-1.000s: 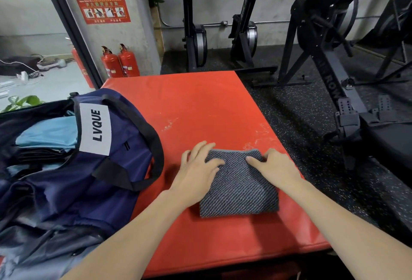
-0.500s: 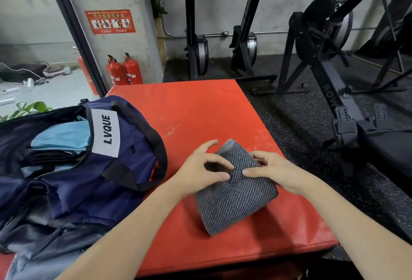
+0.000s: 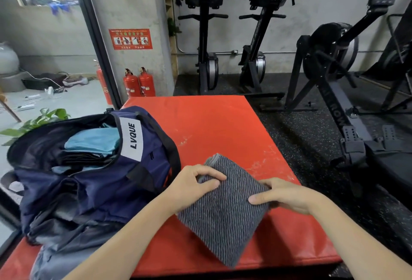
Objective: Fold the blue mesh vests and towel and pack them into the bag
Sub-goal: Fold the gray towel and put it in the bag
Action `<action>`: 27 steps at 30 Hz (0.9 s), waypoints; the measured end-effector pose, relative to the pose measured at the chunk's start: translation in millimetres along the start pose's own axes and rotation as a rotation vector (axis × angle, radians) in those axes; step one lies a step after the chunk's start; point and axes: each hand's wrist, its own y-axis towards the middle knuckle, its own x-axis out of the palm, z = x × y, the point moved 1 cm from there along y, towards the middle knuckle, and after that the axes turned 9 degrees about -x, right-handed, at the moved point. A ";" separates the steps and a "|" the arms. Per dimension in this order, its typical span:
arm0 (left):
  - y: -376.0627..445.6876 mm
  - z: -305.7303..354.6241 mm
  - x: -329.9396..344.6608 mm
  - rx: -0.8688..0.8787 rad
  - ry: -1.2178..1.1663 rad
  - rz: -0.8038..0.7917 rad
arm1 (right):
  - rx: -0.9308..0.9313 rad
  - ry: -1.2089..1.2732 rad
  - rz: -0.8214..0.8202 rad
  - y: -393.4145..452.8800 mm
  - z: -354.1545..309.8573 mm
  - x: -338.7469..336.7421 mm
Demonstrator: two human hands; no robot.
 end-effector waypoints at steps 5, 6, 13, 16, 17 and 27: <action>-16.3 -7.9 -11.7 0.034 0.027 0.184 | -0.241 0.483 0.397 10.3 -11.5 26.6; -21.0 -7.8 -12.7 0.042 0.060 0.196 | -0.278 0.542 0.474 12.8 -13.4 34.5; -51.7 -7.0 -18.2 0.072 0.087 0.322 | -0.306 0.253 0.753 4.2 -27.0 84.2; -69.5 -2.5 -32.2 0.128 -0.008 0.398 | -0.385 0.273 0.625 -1.7 -39.3 108.0; -75.7 -2.1 -37.7 0.152 -0.035 0.433 | -0.425 0.241 0.600 -3.1 -44.7 116.1; -127.6 -16.2 -155.3 0.076 -0.163 0.796 | -0.764 -0.194 0.481 38.9 -175.5 198.9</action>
